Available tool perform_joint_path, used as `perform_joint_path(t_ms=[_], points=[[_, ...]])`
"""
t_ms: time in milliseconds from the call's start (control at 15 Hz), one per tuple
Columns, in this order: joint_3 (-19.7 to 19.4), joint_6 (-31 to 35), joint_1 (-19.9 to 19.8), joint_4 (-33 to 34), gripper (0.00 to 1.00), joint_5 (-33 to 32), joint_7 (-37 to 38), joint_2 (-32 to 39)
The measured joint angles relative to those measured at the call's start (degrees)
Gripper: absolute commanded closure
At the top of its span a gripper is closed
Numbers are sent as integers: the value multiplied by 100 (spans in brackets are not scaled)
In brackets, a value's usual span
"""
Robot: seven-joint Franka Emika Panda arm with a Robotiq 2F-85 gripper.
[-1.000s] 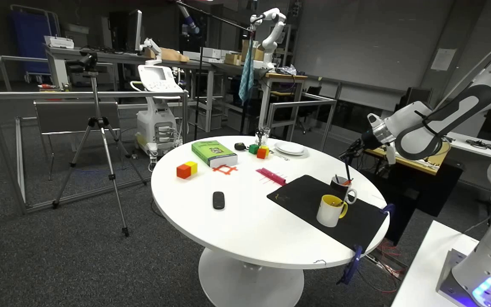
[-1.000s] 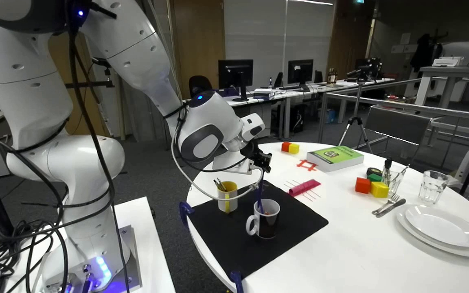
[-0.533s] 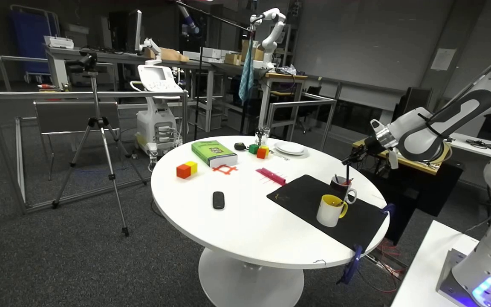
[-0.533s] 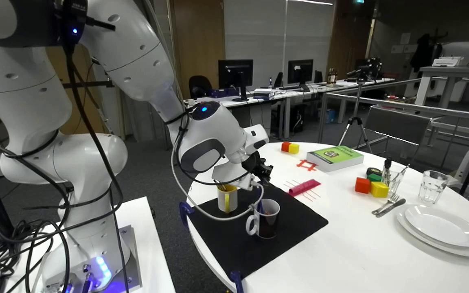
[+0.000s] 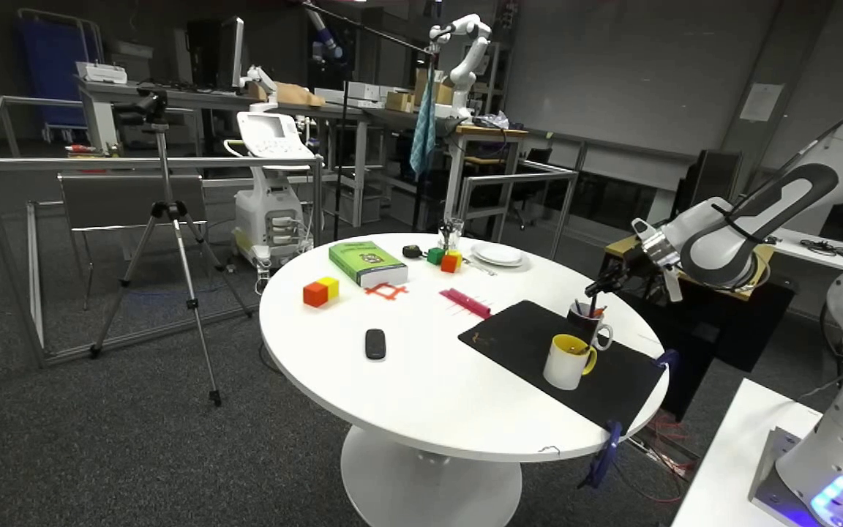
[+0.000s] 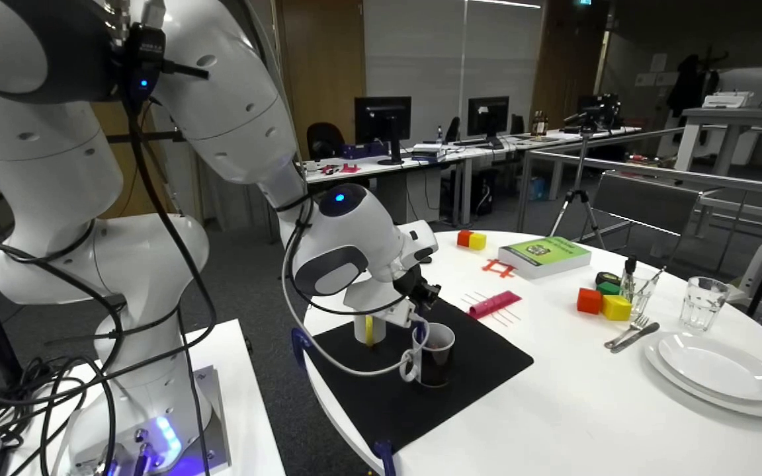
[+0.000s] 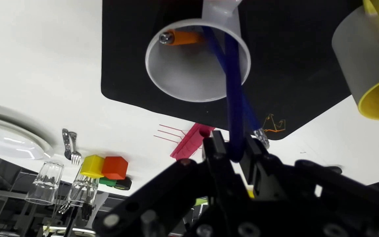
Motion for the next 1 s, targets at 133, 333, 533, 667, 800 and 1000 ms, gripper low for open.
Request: perform_joint_path(t_ms=[133,333,533,667,800,1000], points=[[-313,0,275,44,96,0,-81,-78],[-759,-1,636,134,82,0,-189,-209],[-1148,-11,916,239,52,0,-249,-348],[-1323,-22,1044,311,36,0,-271,-444],[-1383,-41,1099,359,21,0,-272,-488],[-1294,-42,1099,395,1,0,-272,-495]])
